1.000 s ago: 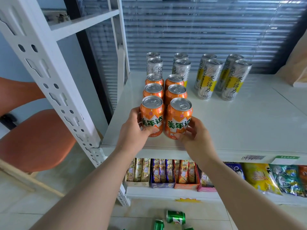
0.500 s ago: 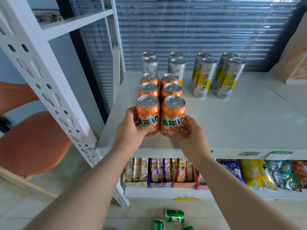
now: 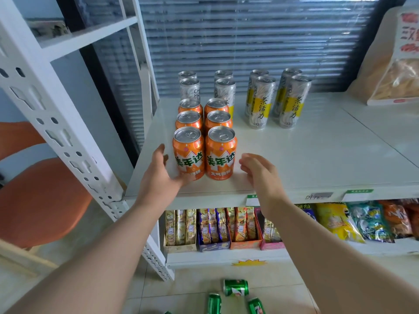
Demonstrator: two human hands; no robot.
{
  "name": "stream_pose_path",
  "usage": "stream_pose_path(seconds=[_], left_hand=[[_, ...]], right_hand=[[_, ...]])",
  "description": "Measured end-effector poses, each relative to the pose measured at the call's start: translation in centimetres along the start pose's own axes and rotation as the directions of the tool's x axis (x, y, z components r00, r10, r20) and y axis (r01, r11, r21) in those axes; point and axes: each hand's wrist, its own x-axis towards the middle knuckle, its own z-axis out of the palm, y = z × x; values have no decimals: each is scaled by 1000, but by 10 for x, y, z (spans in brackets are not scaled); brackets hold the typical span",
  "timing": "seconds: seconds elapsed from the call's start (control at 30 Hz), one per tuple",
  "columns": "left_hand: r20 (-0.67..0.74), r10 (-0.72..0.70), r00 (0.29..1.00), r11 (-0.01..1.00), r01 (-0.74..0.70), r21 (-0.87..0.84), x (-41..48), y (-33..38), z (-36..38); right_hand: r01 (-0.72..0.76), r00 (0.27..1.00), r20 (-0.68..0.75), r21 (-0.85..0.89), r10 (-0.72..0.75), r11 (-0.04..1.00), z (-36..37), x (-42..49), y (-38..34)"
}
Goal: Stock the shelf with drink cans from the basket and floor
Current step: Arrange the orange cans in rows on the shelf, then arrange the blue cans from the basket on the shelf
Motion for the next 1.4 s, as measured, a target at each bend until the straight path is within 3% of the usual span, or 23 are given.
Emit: stream_pose_path(seconds=[0.1,0.2,0.3,0.6,0.8,0.97,1.1,1.4], left_hand=[[-133,31,991,998,-24,53,-15,1,-2],[-316,139,938,986,-100,134,-34,7,7],[-360,125,925,991,-101,84,-56,20,26],[-60,78,995,997,-76,23,-167,72,153],[232,57,971,996,-40,-80,-252,78,280],[436,-41,899,999,52,-13,-312,60,375],[556,-77,828,996,39,80,-344,37,431],[743,-255,618,962,85,259,-358,-47,525]], right_hand=[[12,992,-130,74,-2,997,-13,-9,-6],[48,979,-204,73,-32,996,-35,-22,-8],[57,976,-210,21,-51,998,-62,-40,0],[-12,961,-278,1,12,1000,-203,-126,60],[-118,907,-407,-2,107,993,-329,-190,130],[-230,798,-565,37,211,972,-416,-233,201],[-326,709,-639,77,297,942,-455,-264,255],[-552,544,-664,177,513,815,-464,-282,370]])
